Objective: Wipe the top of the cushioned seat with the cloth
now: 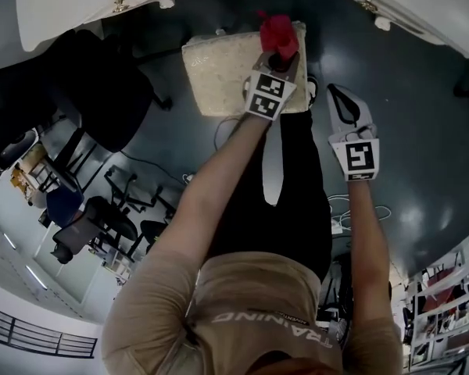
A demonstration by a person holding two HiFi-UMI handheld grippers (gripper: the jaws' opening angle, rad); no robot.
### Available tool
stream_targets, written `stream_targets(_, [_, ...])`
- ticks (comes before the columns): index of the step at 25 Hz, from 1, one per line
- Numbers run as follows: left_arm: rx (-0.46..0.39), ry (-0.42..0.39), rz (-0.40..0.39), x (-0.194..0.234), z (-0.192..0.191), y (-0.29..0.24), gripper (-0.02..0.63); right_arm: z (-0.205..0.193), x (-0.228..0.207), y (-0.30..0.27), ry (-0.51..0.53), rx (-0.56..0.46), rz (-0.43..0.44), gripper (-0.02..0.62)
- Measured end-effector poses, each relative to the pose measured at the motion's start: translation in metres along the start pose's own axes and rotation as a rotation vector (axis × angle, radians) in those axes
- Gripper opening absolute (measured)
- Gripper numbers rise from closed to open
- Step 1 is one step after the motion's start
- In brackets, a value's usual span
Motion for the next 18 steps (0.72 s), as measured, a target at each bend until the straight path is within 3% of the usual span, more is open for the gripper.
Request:
stream_targets(11, [0.033,-0.062,-0.128,-0.052,0.0,-0.014,0.032,-0.017,-0.011,0.016,-0.028,0.022,-0.03,0.005])
stream_targets(18, [-0.043,-0.065,-0.246,-0.076,0.009,0.016,0.032,-0.008,0.004,0.008,-0.017,-0.001,-0.036,0.005])
Point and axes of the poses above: the fingertips, and each gripper's own axes: y backward along the fingers, x to its left, z out of its top, the point moved 2 cm from there along y, backward along the fingers, and after that the axes turned 3 degrees about -x, right-handed, at the moved point
